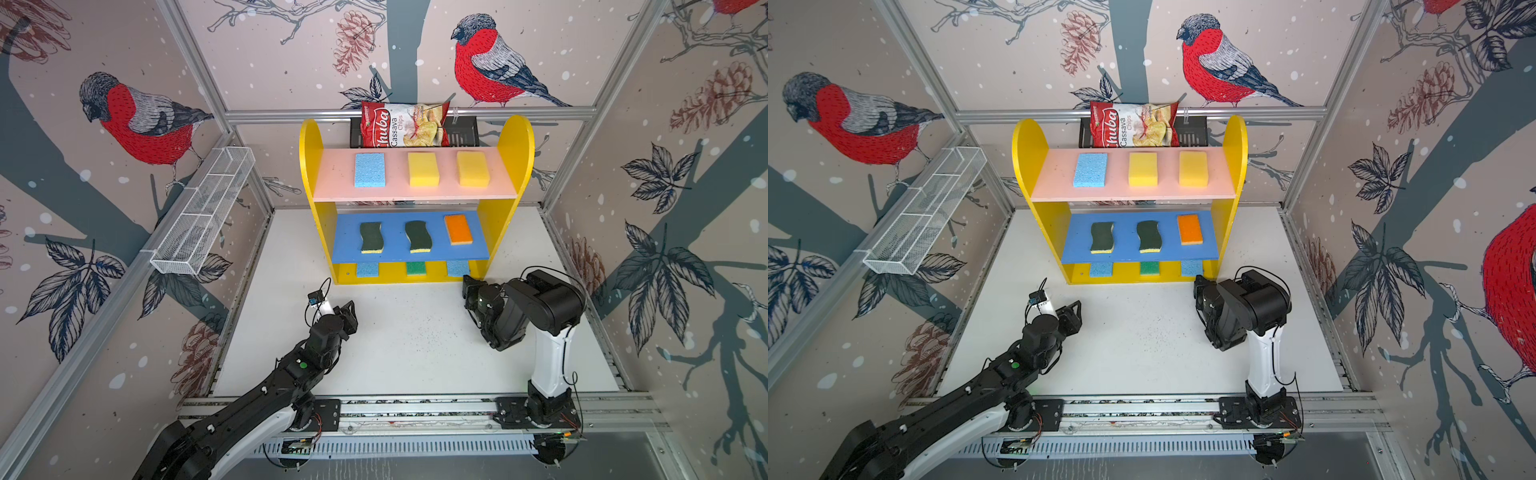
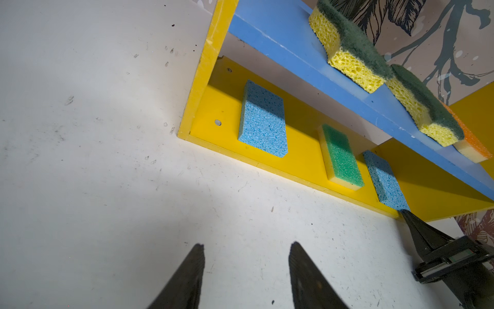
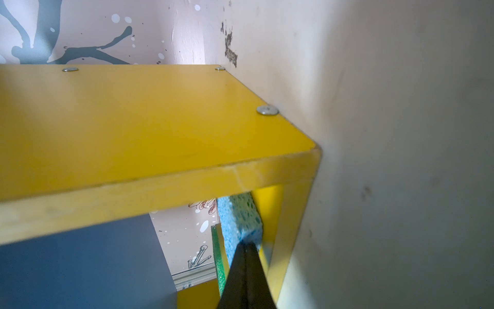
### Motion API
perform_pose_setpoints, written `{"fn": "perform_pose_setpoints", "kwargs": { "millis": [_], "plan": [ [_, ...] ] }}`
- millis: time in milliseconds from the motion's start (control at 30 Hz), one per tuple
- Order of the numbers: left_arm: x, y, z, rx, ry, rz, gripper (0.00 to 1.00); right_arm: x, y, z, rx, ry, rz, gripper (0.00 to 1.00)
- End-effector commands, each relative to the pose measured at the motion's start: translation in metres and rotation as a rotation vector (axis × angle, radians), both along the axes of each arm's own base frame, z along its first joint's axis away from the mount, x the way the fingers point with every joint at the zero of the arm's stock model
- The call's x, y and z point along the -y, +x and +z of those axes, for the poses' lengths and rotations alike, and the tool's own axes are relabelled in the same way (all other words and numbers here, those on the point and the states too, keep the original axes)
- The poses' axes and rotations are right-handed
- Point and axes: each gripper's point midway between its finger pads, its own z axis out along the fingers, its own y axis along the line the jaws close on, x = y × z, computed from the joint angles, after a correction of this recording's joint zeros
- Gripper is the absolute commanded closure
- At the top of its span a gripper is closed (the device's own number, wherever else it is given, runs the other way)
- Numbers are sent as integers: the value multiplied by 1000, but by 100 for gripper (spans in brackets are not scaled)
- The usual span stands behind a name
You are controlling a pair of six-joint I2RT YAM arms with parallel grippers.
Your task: Place and organize the cleaning sponges onto the shelf
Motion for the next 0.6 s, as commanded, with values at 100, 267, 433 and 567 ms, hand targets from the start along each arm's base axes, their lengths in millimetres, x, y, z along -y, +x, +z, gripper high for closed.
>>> {"fn": "perform_pose_setpoints", "kwargs": {
  "millis": [100,267,433,567],
  "plan": [
    [0,1,0,8,-8,1,48,5,-16,-46,-174,-84,16,100],
    [2,2,0,7,-12,-2,48,6,-17,-47,-180,-91,17,100],
    [2,1,-2,0,-8,-5,48,7,-17,-47,-176,-90,21,100],
    [2,2,-1,0,-7,-6,48,4,-18,-42,-169,-96,39,100]
  ]
}}
